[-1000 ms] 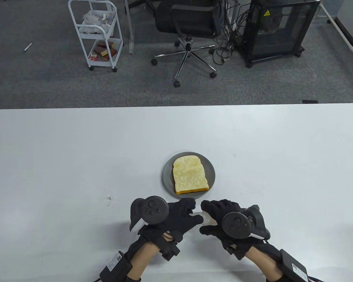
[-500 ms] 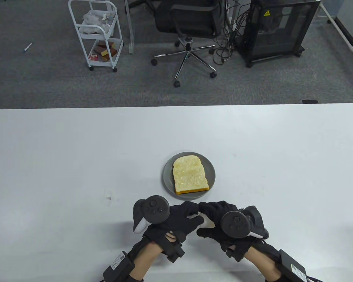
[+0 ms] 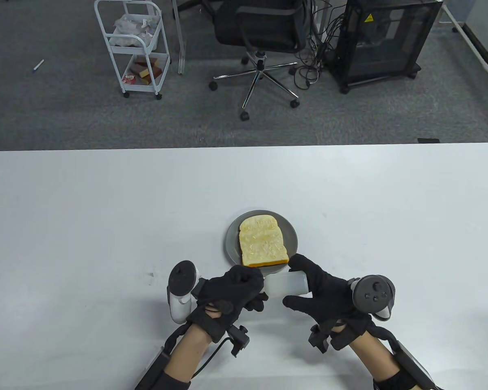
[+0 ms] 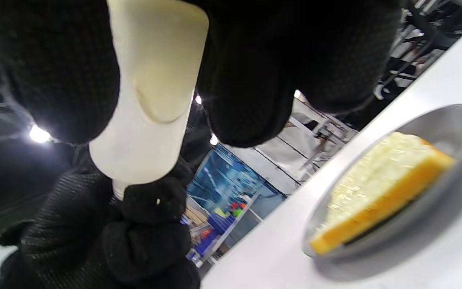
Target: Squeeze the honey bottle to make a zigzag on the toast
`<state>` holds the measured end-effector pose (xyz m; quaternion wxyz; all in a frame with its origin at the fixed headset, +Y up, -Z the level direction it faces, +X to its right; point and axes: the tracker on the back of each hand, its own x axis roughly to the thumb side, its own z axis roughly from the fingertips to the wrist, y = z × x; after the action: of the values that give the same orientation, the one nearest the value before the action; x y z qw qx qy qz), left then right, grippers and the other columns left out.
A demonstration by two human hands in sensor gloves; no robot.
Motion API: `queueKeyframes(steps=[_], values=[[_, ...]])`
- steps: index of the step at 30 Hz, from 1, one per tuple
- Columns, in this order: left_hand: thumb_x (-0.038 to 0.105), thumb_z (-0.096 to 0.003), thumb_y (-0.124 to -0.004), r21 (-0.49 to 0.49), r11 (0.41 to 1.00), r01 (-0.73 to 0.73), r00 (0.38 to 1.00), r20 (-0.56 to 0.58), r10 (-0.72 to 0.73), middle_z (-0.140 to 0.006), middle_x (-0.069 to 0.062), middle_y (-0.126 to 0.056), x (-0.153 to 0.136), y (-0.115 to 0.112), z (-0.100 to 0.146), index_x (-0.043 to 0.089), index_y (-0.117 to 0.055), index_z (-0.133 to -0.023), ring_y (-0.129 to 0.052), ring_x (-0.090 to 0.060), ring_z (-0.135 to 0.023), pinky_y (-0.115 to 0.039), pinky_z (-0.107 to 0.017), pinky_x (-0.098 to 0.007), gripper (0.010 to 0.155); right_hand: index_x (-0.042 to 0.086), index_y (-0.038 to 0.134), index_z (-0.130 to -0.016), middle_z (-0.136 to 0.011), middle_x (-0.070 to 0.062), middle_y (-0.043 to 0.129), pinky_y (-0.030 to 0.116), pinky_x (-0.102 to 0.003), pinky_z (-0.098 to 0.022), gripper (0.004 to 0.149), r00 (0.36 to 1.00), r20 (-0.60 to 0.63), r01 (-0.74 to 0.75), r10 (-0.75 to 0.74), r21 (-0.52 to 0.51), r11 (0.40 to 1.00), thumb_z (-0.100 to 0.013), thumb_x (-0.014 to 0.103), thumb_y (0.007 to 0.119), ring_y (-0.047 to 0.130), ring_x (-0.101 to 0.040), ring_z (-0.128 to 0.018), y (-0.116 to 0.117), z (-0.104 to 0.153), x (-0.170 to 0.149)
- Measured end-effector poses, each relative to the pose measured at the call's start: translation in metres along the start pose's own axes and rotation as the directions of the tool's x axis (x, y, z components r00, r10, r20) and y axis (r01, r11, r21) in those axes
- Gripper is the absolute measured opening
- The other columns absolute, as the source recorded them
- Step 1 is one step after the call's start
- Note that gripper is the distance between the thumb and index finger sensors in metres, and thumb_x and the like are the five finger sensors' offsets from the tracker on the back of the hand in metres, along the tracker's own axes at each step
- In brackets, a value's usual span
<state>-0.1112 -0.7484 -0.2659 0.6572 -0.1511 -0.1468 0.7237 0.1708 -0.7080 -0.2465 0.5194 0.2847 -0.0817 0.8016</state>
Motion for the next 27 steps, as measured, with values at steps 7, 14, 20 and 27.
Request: queueKeyframes(steps=[7, 14, 20, 27], values=[[0.046, -0.0479, -0.093, -0.054, 0.989, -0.135, 0.987, -0.099, 0.129, -0.058, -0.013, -0.110, -0.009, -0.006, 0.001, 0.008, -0.082, -0.081, -0.112, -0.022, -0.029, -0.091, -0.030, -0.046, 0.052, 0.013, 0.064, -0.101, -0.078, -0.016, 0.091, 0.090, -0.048, -0.039, 0.082, 0.987, 0.083, 0.134, -0.135, 0.020, 0.991, -0.038, 0.054, 0.098, 0.106, -0.023, -0.042, 0.001, 0.002, 0.000], [0.047, -0.0485, -0.093, -0.066, 0.991, -0.115, 0.986, -0.131, 0.105, -0.057, -0.013, -0.111, -0.013, -0.008, 0.000, 0.008, -0.083, -0.080, -0.113, -0.021, -0.028, -0.090, -0.030, -0.046, 0.052, 0.011, 0.073, -0.094, -0.065, -0.015, 0.099, 0.095, -0.040, -0.029, 0.075, 0.991, 0.099, 0.091, -0.091, 0.001, 0.996, -0.040, 0.057, 0.097, 0.109, -0.015, -0.028, -0.001, 0.002, -0.005], [0.063, -0.0524, -0.082, 0.203, 0.933, 0.296, 0.953, -0.136, -0.272, -0.067, -0.021, -0.103, 0.019, 0.024, 0.014, 0.004, -0.074, -0.091, -0.107, -0.032, -0.038, -0.083, -0.032, -0.049, 0.071, 0.013, 0.075, -0.093, -0.062, -0.014, 0.100, 0.095, -0.040, -0.028, 0.073, 0.995, 0.092, 0.053, -0.046, -0.075, 0.996, -0.040, 0.058, 0.097, 0.108, -0.015, -0.026, -0.014, 0.001, -0.009], [0.055, -0.0541, -0.082, 0.318, 0.689, 0.652, 0.758, -0.301, -0.578, -0.060, -0.018, -0.106, 0.041, 0.047, 0.014, 0.005, -0.079, -0.088, -0.108, -0.027, -0.029, -0.085, -0.026, -0.046, 0.061, 0.015, 0.077, -0.091, -0.060, -0.014, 0.101, 0.095, -0.040, -0.026, 0.070, 0.998, 0.056, 0.046, -0.038, -0.154, 0.987, -0.040, 0.059, 0.097, 0.107, -0.014, -0.023, -0.029, 0.000, -0.015]])
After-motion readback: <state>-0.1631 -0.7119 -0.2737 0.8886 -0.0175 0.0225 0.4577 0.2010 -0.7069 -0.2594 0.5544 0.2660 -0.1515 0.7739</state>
